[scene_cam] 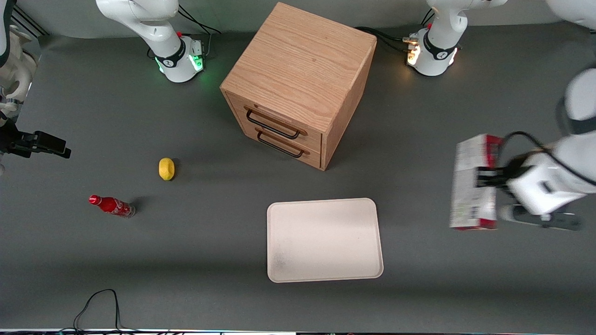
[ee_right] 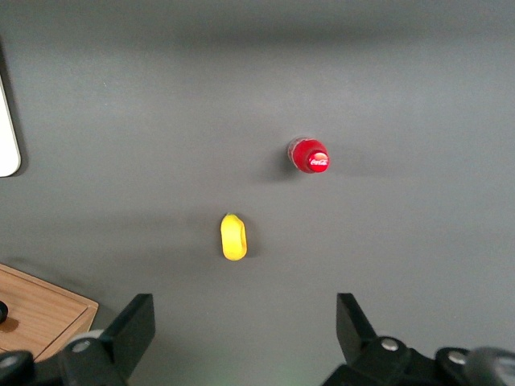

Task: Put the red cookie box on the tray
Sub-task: 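Carry the held box toward the white tray with the left gripper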

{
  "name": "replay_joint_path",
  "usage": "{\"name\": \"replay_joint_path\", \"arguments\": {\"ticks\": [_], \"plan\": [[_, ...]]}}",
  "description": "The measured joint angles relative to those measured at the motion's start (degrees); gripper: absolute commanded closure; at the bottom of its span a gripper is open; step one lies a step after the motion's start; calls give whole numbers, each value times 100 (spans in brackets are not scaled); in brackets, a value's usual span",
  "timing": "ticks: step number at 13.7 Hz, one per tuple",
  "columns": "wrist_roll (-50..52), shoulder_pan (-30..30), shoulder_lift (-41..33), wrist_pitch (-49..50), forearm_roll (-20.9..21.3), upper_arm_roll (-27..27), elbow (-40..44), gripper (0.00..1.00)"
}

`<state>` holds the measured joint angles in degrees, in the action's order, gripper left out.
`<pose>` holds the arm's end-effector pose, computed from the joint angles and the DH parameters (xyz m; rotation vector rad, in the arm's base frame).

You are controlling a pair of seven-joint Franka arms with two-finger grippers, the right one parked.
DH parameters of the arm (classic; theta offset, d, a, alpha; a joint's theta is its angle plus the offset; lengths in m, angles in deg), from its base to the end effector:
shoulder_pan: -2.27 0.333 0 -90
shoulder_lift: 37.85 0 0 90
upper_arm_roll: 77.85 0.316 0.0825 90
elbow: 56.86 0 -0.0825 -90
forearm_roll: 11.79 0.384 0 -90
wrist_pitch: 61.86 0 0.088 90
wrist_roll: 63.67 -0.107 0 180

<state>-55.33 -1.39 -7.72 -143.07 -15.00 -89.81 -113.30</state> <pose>0.6676 -0.1492 0.5616 2.9917 -0.1649 -0.1699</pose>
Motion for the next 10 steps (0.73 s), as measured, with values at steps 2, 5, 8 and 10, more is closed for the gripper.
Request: {"name": "replay_joint_path", "arguments": {"ticks": [2, 5, 8, 10], "plan": [[776, -490, 214, -541, 13, -52, 0, 100], [1050, -675, 817, -1200, 22, -29, 93, 100], [1408, -805, 1397, -1813, 166, 55, 213, 100], [1731, -1161, 1679, -2172, 306, 294, 244, 100]]}}
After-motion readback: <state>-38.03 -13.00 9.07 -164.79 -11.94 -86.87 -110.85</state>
